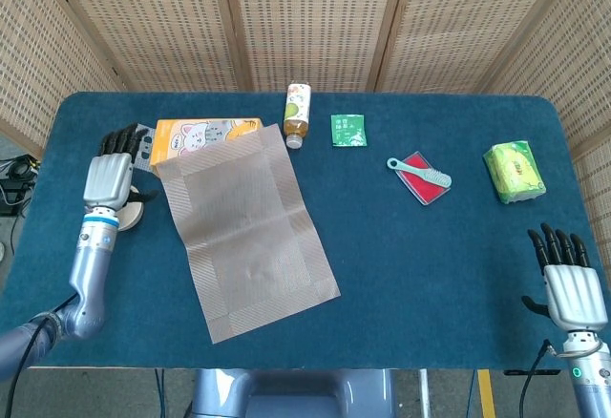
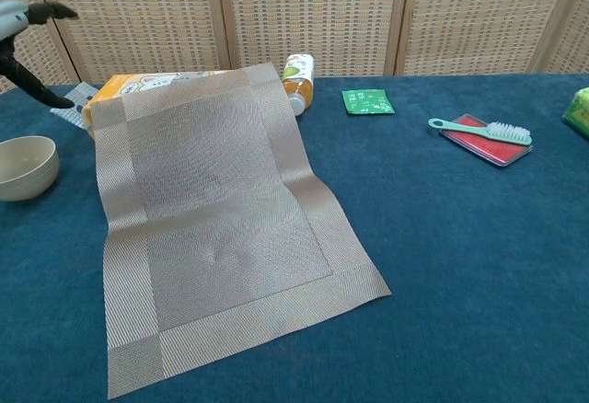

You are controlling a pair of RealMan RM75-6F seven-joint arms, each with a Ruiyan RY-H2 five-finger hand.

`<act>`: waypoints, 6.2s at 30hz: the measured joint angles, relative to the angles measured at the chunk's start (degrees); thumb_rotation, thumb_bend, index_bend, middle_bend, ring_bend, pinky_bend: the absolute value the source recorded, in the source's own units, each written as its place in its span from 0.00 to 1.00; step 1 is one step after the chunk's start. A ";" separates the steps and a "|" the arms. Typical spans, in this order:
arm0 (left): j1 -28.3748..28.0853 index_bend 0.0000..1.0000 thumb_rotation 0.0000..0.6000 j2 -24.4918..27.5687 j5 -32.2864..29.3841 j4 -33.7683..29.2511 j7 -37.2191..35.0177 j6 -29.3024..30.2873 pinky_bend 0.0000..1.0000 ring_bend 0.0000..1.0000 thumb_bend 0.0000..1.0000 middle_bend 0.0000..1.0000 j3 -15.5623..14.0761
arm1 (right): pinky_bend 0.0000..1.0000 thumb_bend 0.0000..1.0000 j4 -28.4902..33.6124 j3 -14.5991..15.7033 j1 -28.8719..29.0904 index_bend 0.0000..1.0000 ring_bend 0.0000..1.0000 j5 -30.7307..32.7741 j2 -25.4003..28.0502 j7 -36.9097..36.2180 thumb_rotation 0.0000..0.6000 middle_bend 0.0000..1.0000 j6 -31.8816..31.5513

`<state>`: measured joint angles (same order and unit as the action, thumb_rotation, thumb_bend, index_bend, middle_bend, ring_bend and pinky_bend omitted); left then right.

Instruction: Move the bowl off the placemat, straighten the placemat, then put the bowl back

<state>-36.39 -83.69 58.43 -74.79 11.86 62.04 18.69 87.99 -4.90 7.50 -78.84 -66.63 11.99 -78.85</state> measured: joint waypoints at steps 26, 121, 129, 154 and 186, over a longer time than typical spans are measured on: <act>19.28 0.00 1.00 20.40 6.19 -32.11 7.88 21.33 0.00 0.00 0.00 0.00 -8.78 | 0.00 0.00 -2.35 2.73 25.51 0.08 0.00 -23.44 -7.47 -12.26 1.00 0.00 21.72; 19.86 0.00 1.00 21.27 8.26 -30.72 4.31 17.00 0.00 0.00 0.00 0.00 -8.35 | 0.00 0.64 -12.80 10.77 40.52 0.67 0.00 -22.51 -20.01 -2.34 1.00 0.00 23.23; 19.68 0.00 1.00 21.09 8.36 -30.81 4.76 16.67 0.00 0.00 0.00 0.00 -8.56 | 0.00 0.64 -13.68 16.39 36.25 0.67 0.00 -26.76 -8.65 0.46 1.00 0.00 17.12; 19.06 0.00 1.00 20.90 7.16 -30.42 5.07 15.47 0.00 0.00 0.00 0.00 -8.31 | 0.00 0.00 -54.59 12.54 45.63 0.00 0.00 -36.06 -19.27 11.66 1.00 0.00 14.45; 4.92 0.07 1.00 8.85 34.70 -6.76 -10.10 -0.69 0.00 0.00 0.00 0.00 -15.28 | 0.00 0.00 5.38 4.33 8.74 0.00 0.00 -1.87 -0.15 -2.90 1.00 0.00 -4.89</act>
<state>-31.48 -74.84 93.13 -81.56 1.76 61.35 3.41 93.36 -0.57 16.24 -80.71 -66.78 9.09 -83.73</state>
